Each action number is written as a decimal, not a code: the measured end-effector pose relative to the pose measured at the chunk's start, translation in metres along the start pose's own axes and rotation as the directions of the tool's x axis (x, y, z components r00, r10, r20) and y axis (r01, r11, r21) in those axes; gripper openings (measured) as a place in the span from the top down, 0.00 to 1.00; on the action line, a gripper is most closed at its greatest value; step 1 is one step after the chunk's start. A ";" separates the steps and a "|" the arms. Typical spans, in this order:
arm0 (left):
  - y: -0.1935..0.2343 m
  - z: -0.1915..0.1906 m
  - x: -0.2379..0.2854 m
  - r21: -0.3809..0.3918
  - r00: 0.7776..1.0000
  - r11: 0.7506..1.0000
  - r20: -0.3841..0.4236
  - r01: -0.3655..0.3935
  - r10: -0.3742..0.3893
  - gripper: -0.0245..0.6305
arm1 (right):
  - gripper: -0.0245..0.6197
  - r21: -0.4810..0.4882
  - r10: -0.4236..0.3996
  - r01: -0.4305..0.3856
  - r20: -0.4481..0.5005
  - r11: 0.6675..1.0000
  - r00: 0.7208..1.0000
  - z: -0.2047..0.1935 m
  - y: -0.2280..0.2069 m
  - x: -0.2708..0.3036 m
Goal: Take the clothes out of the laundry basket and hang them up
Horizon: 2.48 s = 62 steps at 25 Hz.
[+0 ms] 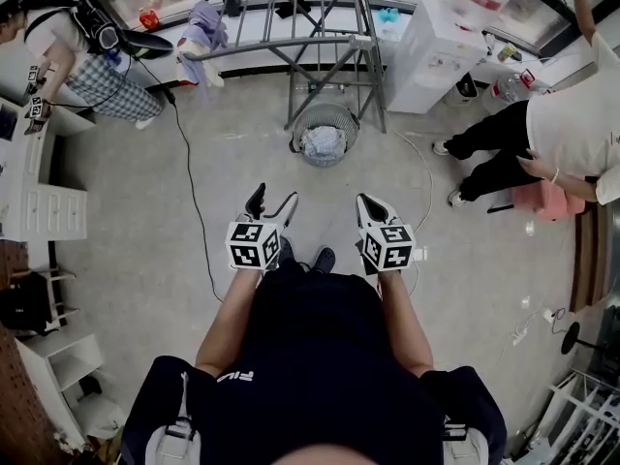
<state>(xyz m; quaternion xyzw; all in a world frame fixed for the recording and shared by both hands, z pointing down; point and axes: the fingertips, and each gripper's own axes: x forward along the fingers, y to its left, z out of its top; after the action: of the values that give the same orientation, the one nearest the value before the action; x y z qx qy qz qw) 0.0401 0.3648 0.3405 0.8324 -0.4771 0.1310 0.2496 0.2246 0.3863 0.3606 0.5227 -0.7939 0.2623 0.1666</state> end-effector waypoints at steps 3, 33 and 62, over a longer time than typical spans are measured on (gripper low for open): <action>-0.004 -0.002 -0.001 -0.005 1.000 1.000 0.002 -0.016 0.016 0.46 | 0.96 0.019 0.006 -0.006 -0.003 1.000 1.000 -0.008 -0.006 -0.007; 0.167 -0.005 0.204 -0.161 0.986 0.986 -0.167 -0.036 0.009 0.46 | 0.79 -0.049 0.057 -0.067 -0.178 0.997 0.982 0.024 -0.063 0.259; 0.293 -0.221 0.369 -0.354 0.945 0.890 -0.256 -0.288 0.204 0.46 | 0.43 -0.476 0.092 -0.680 -0.779 0.557 0.620 -0.274 -0.181 0.642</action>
<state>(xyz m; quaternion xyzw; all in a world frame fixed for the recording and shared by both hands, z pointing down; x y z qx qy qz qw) -0.0186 0.0923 0.7800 0.6806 -0.5661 0.1530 0.4392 0.1319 0.0142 0.9713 0.0668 -0.8093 0.1197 0.5711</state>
